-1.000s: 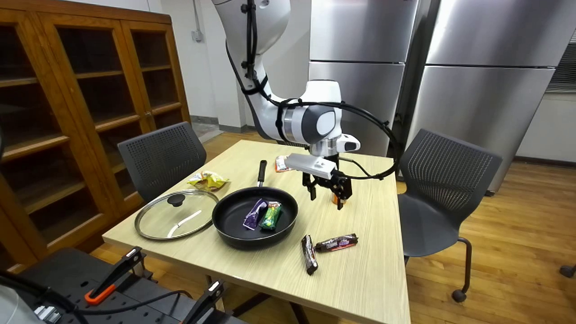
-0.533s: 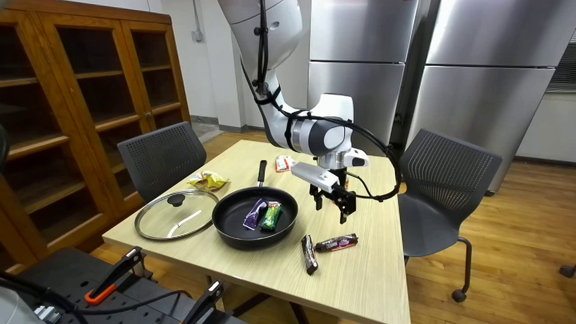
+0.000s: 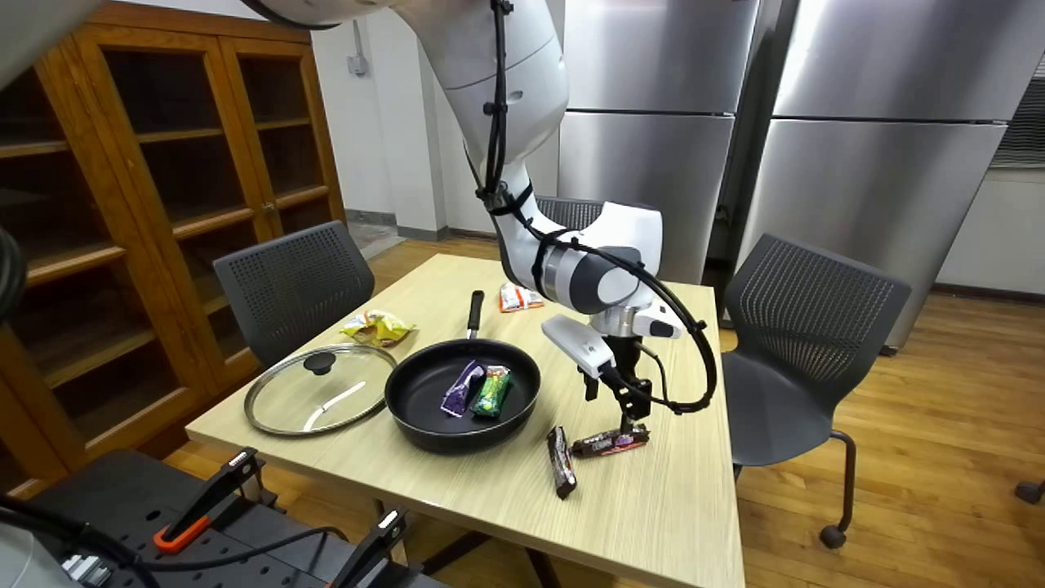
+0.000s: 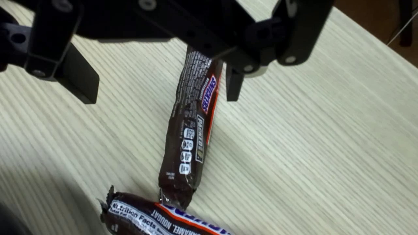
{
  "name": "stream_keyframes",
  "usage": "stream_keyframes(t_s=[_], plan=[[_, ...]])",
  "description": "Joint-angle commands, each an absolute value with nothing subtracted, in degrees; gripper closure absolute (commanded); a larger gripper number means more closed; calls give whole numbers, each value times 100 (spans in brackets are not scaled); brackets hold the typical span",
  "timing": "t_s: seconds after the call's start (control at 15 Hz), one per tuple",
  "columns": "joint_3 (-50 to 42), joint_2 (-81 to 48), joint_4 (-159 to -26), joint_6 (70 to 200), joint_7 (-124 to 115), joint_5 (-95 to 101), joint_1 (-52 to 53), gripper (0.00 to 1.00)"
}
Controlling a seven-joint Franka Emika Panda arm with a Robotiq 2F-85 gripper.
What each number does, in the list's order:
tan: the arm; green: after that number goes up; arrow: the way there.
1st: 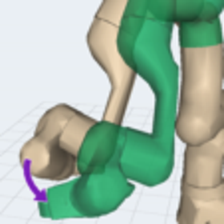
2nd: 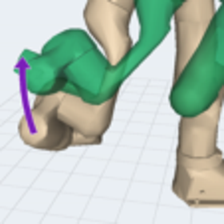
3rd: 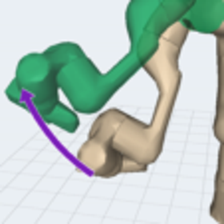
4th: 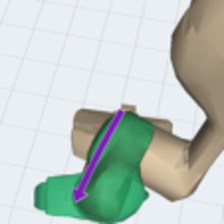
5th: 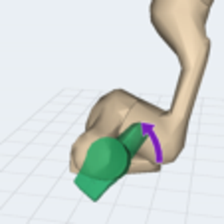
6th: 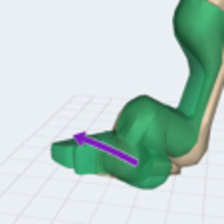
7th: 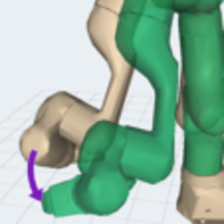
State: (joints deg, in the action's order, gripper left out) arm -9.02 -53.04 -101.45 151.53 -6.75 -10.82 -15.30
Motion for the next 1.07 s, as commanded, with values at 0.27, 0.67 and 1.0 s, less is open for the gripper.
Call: stream_keyframes(t_s=[0.27,0.67,1.0], plan=[[-925,-5717,-9652,14920,-1140,-1246,-1611,0],[-936,-5856,-9532,14941,-1244,-1262,-1633,34],[-946,-5888,-9469,14944,-1289,-1284,-1641,73]])
